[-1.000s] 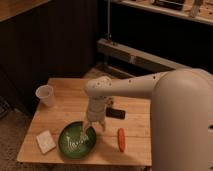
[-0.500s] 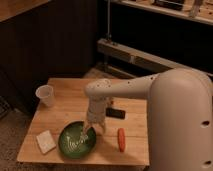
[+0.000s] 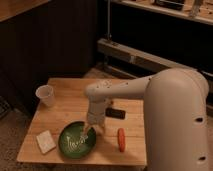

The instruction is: Pick up the ceramic bowl

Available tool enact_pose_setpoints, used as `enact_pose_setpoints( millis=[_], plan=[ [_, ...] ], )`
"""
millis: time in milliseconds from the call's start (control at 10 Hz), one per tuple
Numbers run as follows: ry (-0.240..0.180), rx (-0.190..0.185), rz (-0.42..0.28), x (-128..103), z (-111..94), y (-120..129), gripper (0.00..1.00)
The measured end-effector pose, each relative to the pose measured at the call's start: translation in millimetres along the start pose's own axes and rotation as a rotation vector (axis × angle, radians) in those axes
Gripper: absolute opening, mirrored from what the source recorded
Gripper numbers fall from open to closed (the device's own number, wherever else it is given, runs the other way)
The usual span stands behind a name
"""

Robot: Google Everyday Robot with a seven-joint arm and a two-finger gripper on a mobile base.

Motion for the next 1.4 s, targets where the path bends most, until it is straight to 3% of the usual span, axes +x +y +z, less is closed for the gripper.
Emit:
enact_pose_setpoints(
  millis=[200, 700, 1200, 1400],
  plan=[
    [0.01, 0.009, 0.008, -0.8, 6.6, 0.7, 0.51],
    [0.02, 0.016, 0.021, -2.1, 12.8, 0.1, 0.47],
    [0.027, 0.008, 0.017, -2.5, 10.1, -1.9, 0.04],
    [0.015, -0.018, 0.002, -2.4, -4.6, -3.1, 0.03]
  ],
)
